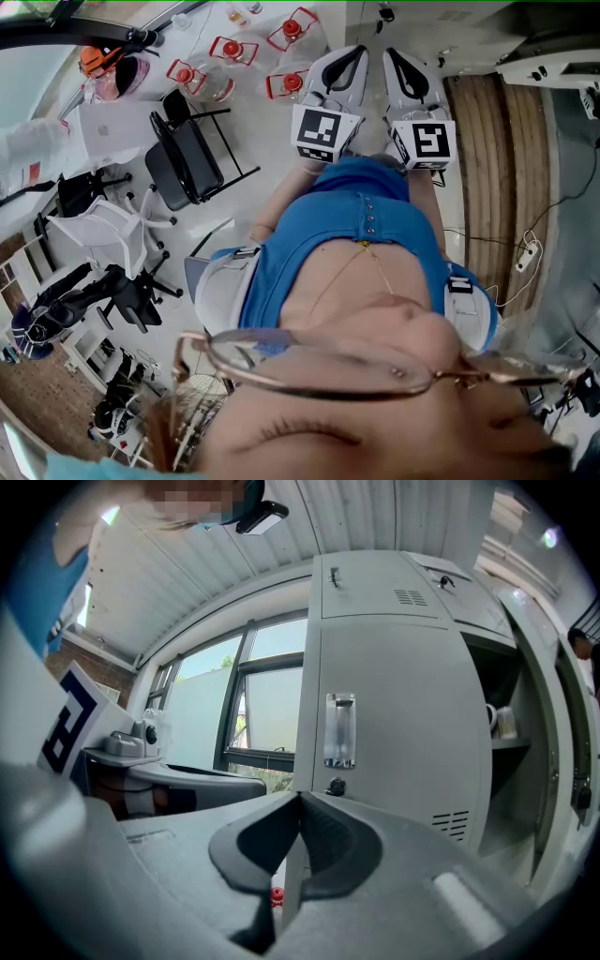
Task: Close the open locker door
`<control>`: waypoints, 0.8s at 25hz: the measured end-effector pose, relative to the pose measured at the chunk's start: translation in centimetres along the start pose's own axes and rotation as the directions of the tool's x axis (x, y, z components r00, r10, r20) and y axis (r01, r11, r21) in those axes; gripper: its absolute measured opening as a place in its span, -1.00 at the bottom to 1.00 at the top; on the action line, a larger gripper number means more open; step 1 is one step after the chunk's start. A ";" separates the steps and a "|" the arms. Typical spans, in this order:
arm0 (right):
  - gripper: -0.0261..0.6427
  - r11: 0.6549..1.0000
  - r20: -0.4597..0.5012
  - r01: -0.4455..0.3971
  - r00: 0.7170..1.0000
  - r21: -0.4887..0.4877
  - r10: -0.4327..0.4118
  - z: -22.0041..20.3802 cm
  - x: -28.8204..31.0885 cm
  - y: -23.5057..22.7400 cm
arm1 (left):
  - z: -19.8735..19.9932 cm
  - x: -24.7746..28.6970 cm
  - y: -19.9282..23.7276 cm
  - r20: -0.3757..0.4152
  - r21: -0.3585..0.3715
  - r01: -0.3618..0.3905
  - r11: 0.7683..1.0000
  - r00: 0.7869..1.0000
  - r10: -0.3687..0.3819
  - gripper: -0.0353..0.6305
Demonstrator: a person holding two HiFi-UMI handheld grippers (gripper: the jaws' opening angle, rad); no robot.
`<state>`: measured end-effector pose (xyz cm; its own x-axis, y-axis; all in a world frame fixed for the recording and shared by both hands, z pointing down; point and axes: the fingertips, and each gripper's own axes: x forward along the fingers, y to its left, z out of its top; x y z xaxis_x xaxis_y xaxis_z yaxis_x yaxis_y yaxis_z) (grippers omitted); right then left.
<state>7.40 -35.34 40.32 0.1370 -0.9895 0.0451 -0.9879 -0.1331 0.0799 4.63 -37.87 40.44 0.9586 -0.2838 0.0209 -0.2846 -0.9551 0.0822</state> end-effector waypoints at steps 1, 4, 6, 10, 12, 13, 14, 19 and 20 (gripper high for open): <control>-0.92 1.000 0.001 -0.002 1.000 0.000 0.002 0.0 0.0 0.1 | 0.0 0.0 0.0 0.000 0.002 -0.001 1.000 1.000 0.001 -0.90; -0.92 1.000 0.001 -0.007 1.000 0.002 0.007 -0.1 -0.2 0.1 | -0.1 0.0 -0.2 -0.005 -0.004 0.000 1.000 1.000 0.000 -0.90; -0.92 1.000 0.000 -0.012 1.000 0.002 0.012 -0.2 -0.2 0.1 | -0.2 0.1 -0.3 -0.007 -0.010 0.001 1.000 1.000 -0.001 -0.90; -0.92 1.000 -0.003 -0.028 1.000 0.008 0.028 -0.3 0.2 0.4 | -0.4 -0.1 0.3 -0.007 0.003 -0.014 1.000 1.000 0.014 -0.90; -0.92 0.999 -0.003 -0.034 0.999 0.007 0.034 -0.3 0.3 0.5 | -0.5 -0.1 0.5 -0.009 0.001 -0.016 1.000 1.000 0.016 -0.90; -0.92 0.999 -0.003 -0.037 0.999 0.007 0.037 -0.3 0.4 0.6 | -0.5 -0.2 0.5 -0.010 0.001 -0.016 1.000 1.000 0.016 -0.90; -0.92 0.999 -0.002 -0.040 0.999 0.006 0.040 -0.3 0.5 0.7 | -0.5 -0.2 0.6 -0.011 0.001 -0.016 1.000 1.000 0.016 -0.90; -0.92 0.998 0.001 -0.058 0.998 -0.003 0.058 0.0 0.8 1.4 | -0.6 -0.5 0.8 -0.012 -0.003 -0.022 1.000 1.000 0.022 -0.90; -0.92 0.998 0.002 -0.061 0.998 -0.003 0.061 0.1 0.8 1.5 | -0.5 -0.5 0.8 -0.012 -0.005 -0.021 1.000 1.000 0.021 -0.90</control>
<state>6.00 -36.35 40.38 0.0767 -0.9959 0.0483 -0.9941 -0.0726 0.0805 3.93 -38.45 41.03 0.9523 -0.3031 0.0348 -0.3050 -0.9484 0.0867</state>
